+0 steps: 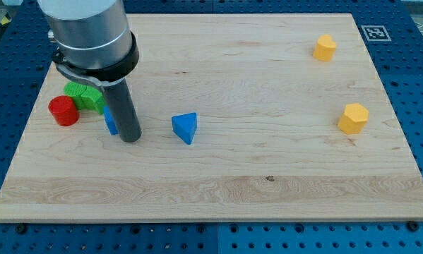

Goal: Move the blue cube close to the blue triangle

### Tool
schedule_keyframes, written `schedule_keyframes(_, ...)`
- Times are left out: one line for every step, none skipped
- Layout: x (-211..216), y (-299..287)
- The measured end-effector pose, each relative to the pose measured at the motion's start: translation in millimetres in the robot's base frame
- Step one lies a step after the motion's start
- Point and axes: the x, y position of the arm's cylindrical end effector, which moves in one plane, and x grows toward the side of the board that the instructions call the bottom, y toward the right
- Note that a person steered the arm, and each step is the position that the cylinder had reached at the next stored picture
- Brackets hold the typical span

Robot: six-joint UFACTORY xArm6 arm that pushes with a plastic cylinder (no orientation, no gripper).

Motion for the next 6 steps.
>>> schedule_keyframes(0,-28)
schedule_keyframes(0,-53)
schedule_keyframes(-9,-61)
schedule_keyframes(-28,-50)
schedule_keyframes(-29,-19)
schedule_keyframes(-27,19)
